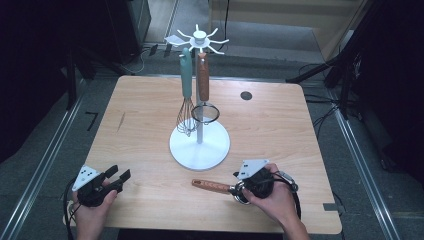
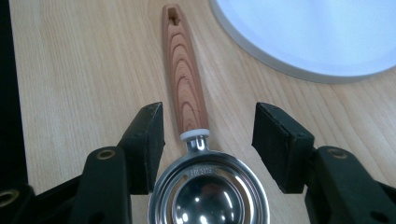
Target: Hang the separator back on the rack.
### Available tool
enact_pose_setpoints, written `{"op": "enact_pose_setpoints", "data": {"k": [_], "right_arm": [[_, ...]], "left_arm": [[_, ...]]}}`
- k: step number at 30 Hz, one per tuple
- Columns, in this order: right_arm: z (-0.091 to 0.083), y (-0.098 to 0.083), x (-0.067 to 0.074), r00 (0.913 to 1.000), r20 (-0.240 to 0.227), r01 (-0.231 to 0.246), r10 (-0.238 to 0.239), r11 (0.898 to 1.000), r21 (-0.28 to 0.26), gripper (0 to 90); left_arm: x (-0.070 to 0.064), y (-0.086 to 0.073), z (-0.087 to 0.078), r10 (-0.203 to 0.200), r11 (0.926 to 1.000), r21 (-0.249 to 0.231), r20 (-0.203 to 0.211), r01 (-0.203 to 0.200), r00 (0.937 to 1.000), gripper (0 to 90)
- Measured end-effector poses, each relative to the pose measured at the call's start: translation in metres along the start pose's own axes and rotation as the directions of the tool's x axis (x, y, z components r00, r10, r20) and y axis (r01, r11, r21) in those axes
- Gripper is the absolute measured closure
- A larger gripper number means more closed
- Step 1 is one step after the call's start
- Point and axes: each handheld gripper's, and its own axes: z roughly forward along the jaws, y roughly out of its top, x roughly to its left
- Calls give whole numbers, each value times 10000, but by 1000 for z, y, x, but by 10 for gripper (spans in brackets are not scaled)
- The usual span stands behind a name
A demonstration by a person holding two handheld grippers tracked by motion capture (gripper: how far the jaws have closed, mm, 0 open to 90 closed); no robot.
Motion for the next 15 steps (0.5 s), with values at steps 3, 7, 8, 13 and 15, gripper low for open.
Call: {"op": "enact_pose_setpoints", "data": {"k": [3, 7, 8, 13, 15], "right_arm": [[5, 4, 1, 9998, -61, 189, -188, 9996, 214, 459], [11, 8, 0, 9989, -295, 394, -375, 9970, 667, 497], [12, 9, 0, 9987, -347, 403, -379, 9965, 729, 500], [17, 16, -1, 9977, -473, 538, -484, 9914, 1194, 531], [19, 19, -2, 9965, -589, 666, -589, 9881, 1383, 561]], "left_arm": [[6, 0, -2, -74, 9999, -80, -114, 74, 9999, 424], [9, -1, -2, -81, 10000, -59, -197, 80, 9998, 395], [9, -1, -2, -8, 10000, -28, -205, 8, 9998, 391], [6, -1, 0, 172, 9999, 27, -401, -171, 9990, 304], [4, -2, 2, 247, 9997, 55, -399, -245, 9989, 282]]}}
